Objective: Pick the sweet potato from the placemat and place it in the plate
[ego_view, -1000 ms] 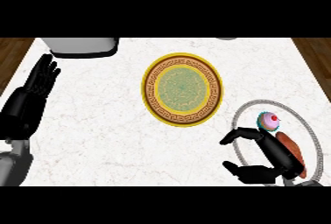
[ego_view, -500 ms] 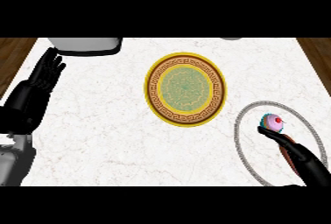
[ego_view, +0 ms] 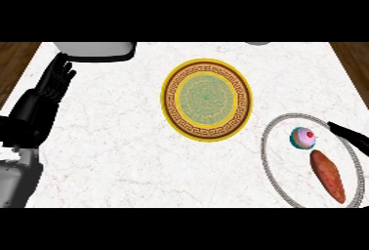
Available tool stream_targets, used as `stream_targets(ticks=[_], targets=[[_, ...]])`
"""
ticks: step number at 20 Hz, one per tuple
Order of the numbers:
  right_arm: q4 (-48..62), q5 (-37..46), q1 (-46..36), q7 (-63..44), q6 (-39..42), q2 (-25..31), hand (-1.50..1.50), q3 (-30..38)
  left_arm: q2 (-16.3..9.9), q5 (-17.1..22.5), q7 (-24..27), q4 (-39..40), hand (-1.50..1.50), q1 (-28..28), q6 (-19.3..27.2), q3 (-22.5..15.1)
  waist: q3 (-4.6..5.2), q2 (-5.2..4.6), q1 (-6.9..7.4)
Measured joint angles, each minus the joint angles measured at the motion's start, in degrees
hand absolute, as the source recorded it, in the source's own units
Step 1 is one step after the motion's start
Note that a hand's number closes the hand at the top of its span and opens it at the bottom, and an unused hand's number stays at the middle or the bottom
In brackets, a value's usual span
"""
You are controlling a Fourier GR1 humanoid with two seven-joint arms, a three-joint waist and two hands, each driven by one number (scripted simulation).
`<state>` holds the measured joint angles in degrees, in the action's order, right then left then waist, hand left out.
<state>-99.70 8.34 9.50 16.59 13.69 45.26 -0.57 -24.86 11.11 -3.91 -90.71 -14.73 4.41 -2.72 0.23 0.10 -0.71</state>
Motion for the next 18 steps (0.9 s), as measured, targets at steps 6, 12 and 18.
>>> stream_targets(ticks=[6, 12, 18], targets=[[-4.2, 5.5, -0.3, -13.4, 7.9, 8.4, -1.50, -2.9, 0.8, -0.8, -0.2, -0.5, 0.00, -0.1, 0.1, -0.6, -0.04, -0.06, 0.65], [-5.1, 9.6, -3.0, -22.8, 14.0, 7.9, -1.50, -7.4, 1.0, -0.8, -1.0, -0.9, 0.00, -0.4, -1.2, 0.4, -0.16, -0.13, 0.93], [-2.6, 16.7, -5.6, -25.4, 15.4, 3.7, -1.50, -8.8, 2.6, -2.1, -0.4, 0.5, 0.00, -0.7, -2.4, 1.6, -0.21, -0.13, 0.80]])
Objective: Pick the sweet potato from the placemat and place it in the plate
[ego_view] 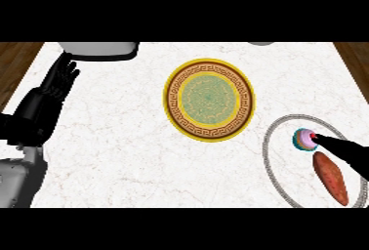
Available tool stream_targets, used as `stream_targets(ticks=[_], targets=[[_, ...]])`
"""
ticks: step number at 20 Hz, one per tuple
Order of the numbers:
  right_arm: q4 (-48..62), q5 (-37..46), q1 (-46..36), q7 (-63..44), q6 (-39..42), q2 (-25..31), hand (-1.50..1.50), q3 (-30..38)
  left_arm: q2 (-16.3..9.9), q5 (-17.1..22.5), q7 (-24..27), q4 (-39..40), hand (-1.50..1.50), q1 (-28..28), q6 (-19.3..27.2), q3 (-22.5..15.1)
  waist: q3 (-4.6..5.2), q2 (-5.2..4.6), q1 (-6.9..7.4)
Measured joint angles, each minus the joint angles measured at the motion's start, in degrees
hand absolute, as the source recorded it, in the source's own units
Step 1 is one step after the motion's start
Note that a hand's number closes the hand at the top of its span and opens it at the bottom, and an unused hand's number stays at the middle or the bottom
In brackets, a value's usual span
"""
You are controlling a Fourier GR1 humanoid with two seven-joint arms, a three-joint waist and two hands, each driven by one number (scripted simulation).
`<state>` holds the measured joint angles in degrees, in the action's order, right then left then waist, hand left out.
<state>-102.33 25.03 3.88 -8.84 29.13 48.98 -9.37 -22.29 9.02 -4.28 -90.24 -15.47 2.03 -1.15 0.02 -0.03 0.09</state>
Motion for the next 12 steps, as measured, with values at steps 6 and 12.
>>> stream_targets(ticks=[6, 12], targets=[[6.3, 7.8, -1.6, 0.4, -0.3, -2.5, -1.50, -1.1, 0.9, -1.2, -0.8, -0.9, 0.00, 0.4, -0.7, 0.8, -0.02, 0.01, 0.00], [13.7, 13.3, -2.9, 4.5, -1.5, -5.3, -1.50, -0.2, 1.9, -2.1, -0.6, -1.3, 0.00, 1.0, -2.1, 2.3, 0.05, 0.09, -0.05]])
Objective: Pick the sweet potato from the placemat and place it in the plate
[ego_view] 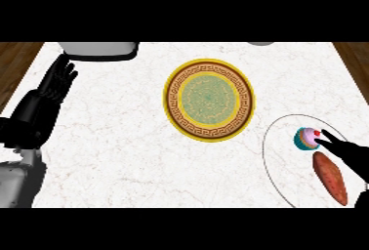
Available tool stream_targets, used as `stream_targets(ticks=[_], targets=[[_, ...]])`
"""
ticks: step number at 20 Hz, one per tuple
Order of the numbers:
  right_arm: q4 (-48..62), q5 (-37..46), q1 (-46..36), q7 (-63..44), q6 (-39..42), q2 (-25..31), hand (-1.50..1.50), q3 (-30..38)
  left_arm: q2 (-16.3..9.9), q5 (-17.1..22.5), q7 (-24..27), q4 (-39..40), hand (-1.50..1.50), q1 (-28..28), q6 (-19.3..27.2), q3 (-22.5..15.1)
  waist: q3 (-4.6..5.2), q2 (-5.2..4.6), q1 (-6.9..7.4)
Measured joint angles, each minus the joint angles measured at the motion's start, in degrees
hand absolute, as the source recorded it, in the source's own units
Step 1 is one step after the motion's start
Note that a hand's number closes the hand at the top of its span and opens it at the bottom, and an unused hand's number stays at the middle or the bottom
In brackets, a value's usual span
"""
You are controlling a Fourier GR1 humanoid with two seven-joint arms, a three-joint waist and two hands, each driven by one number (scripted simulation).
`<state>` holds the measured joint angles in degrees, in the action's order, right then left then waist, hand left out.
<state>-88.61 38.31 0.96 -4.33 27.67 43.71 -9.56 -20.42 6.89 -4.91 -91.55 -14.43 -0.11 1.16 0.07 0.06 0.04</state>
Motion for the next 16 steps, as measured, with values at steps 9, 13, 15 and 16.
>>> stream_targets(ticks=[9, 13, 15, 16], targets=[[11.8, 7.4, -2.4, 6.7, -1.7, -4.0, -1.50, -0.5, 1.5, -1.4, -2.2, -1.2, 0.00, -1.0, -1.2, 1.4, -0.06, -0.06, 0.03], [15.6, 11.2, -4.0, 6.6, -2.7, -6.5, -1.50, -0.8, 2.7, -2.5, -2.2, -0.8, 0.00, -1.4, -1.2, 1.7, -0.08, -0.08, 0.04], [17.8, 13.3, -4.3, 7.8, -4.3, -6.9, 1.50, -0.7, 3.0, -2.8, -1.8, -0.2, 0.00, -1.6, -1.8, 2.0, -0.07, -0.07, 0.02], [18.9, 13.7, -4.9, 8.8, -5.2, -7.3, 1.50, -0.4, 2.9, -2.7, -1.8, 0.1, 0.00, -1.8, -2.1, 2.3, 0.03, -0.02, 0.00]])
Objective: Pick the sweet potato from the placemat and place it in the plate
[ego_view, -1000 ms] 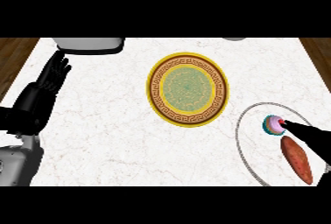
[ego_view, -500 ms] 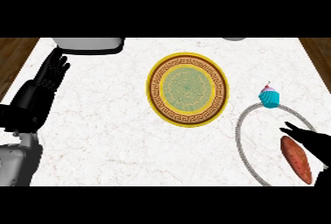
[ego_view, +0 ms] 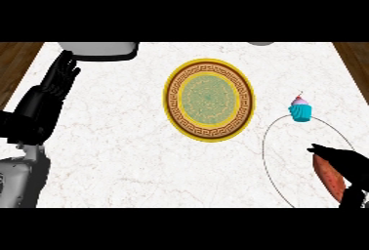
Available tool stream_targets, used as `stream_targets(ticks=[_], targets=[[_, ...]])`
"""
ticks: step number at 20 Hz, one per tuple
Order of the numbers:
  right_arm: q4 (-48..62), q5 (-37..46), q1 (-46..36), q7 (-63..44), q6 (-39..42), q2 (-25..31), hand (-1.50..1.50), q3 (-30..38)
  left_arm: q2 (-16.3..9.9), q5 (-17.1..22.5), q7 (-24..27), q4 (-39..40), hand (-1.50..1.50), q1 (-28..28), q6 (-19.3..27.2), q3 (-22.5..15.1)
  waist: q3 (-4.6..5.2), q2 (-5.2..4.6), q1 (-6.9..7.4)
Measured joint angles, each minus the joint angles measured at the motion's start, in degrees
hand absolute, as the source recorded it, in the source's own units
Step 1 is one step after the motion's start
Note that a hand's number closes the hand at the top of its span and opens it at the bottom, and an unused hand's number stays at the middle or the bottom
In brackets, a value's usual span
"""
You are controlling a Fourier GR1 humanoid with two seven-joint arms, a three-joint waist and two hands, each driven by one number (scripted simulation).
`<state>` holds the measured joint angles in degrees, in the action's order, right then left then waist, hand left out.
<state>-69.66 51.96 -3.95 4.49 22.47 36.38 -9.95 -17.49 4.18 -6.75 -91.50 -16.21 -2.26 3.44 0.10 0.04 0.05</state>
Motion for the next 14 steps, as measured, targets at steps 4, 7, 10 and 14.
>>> stream_targets(ticks=[4, 7, 10, 14], targets=[[2.6, 1.2, -1.3, 3.5, -8.4, -1.9, 1.50, 1.7, -0.5, 0.4, -0.6, 0.0, 0.00, -0.6, -0.6, 0.9, 0.34, 0.15, -0.05], [0.4, 1.4, 1.3, -4.9, -12.2, -5.4, 1.50, 5.0, -1.1, 0.7, -0.9, -0.3, 0.00, 0.2, -0.7, 1.9, 0.74, 0.64, -1.10], [-0.6, -0.2, 5.6, -15.1, -15.4, -8.8, 1.50, 10.6, -1.6, 0.5, -0.8, -0.4, 0.00, 1.9, 0.1, 3.2, 1.26, 1.73, -4.47], [-4.7, 0.5, 11.8, -27.9, -23.0, -14.1, 1.50, 15.9, -2.1, 0.0, -0.8, -0.7, 0.00, 3.5, 0.8, 4.2, 1.36, 2.26, -6.83]])
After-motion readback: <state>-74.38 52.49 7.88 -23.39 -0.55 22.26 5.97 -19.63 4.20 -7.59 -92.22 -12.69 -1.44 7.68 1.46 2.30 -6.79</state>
